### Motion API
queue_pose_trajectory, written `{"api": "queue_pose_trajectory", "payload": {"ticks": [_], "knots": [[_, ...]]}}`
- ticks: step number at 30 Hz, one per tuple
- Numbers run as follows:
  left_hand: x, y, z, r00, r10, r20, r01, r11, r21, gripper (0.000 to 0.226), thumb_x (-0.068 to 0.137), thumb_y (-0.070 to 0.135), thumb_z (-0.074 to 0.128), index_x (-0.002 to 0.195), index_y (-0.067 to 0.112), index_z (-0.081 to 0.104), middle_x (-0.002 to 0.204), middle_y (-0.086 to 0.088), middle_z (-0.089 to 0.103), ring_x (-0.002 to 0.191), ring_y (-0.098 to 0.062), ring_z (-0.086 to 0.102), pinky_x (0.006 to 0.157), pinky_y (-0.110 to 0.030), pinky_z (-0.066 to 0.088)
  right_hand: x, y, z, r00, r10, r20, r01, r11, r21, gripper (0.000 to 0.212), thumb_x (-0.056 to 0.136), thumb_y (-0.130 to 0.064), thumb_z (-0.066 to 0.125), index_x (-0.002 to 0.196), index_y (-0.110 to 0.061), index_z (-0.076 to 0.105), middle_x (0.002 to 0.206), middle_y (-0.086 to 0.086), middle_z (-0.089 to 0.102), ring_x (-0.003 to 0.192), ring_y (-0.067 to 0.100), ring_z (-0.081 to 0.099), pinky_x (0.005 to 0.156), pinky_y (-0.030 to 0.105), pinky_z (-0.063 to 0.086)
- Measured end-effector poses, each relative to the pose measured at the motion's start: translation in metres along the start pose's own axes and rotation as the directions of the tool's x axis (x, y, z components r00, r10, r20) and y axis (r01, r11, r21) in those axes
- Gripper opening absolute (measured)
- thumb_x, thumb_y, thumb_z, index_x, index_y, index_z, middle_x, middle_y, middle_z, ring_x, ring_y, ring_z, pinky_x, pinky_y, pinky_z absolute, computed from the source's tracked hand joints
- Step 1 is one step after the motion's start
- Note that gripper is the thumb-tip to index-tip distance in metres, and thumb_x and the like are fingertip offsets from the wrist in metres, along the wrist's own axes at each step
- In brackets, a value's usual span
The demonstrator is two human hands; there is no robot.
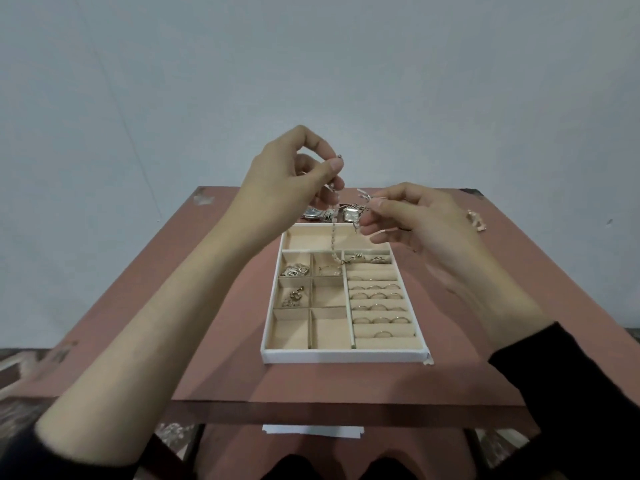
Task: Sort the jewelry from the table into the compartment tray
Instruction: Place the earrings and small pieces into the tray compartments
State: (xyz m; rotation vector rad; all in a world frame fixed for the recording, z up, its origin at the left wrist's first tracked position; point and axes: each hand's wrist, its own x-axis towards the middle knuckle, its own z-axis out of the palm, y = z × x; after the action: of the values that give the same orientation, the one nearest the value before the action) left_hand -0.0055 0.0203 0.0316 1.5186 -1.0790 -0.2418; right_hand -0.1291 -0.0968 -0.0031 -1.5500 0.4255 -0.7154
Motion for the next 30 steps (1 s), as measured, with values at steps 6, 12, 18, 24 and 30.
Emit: {"api": "queue_pose_trajectory", "payload": {"ticks": [6,12,18,24,30], "knots": [[-0.002,0.002,-0.011,0.999,0.013,-0.048,-0.014,0.999,-0.034,0.004,0.091,0.014,0.058,0.090,0.012,0.054,0.076,-0.008,0.068,0.061,-0.015,0.065,0.065,-0.027,0.057,0.000,0.001,0.006,1.000,-0.003,0.006,0.003,1.000,0.004,0.002,0.086,-0.004,0.060,0.086,-0.003,0.062,0.075,0.014,0.067,0.067,0.021,0.063,0.063,0.025,0.054],[-0.008,0.007,-0.013,1.000,0.013,0.007,-0.013,0.997,-0.071,0.005,0.090,0.014,0.058,0.092,0.010,0.054,0.076,-0.008,0.067,0.061,-0.014,0.064,0.065,-0.025,0.056,-0.002,0.001,0.009,1.000,-0.009,0.004,0.009,1.000,0.012,0.002,0.086,-0.004,0.060,0.086,-0.004,0.062,0.073,0.011,0.067,0.067,0.021,0.064,0.064,0.026,0.053],[-0.016,0.001,-0.012,0.999,-0.031,0.044,0.032,0.999,-0.038,0.006,0.090,0.014,0.059,0.091,0.009,0.055,0.076,-0.010,0.067,0.059,-0.013,0.063,0.063,-0.025,0.055,-0.008,0.003,0.014,1.000,-0.006,0.019,0.005,1.000,0.024,0.002,0.086,-0.003,0.060,0.088,-0.003,0.061,0.072,0.011,0.066,0.067,0.021,0.063,0.062,0.025,0.053],[-0.027,0.003,-0.006,0.992,-0.060,0.110,0.074,0.989,-0.125,0.007,0.090,0.011,0.057,0.094,0.005,0.054,0.079,-0.016,0.065,0.064,-0.019,0.063,0.067,-0.030,0.056,-0.013,0.006,0.014,0.999,0.014,0.048,-0.015,1.000,0.012,0.006,0.085,-0.005,0.061,0.090,-0.001,0.062,0.072,0.012,0.068,0.067,0.020,0.064,0.061,0.023,0.053],[-0.030,0.000,-0.003,0.991,-0.059,0.117,0.070,0.993,-0.092,0.005,0.090,0.010,0.057,0.092,0.006,0.054,0.080,-0.016,0.067,0.060,-0.014,0.062,0.064,-0.026,0.055,-0.018,0.014,0.014,0.991,0.071,0.112,-0.060,0.994,-0.096,0.003,0.084,-0.004,0.063,0.084,-0.003,0.065,0.074,0.014,0.070,0.068,0.021,0.064,0.061,0.026,0.051]]}}
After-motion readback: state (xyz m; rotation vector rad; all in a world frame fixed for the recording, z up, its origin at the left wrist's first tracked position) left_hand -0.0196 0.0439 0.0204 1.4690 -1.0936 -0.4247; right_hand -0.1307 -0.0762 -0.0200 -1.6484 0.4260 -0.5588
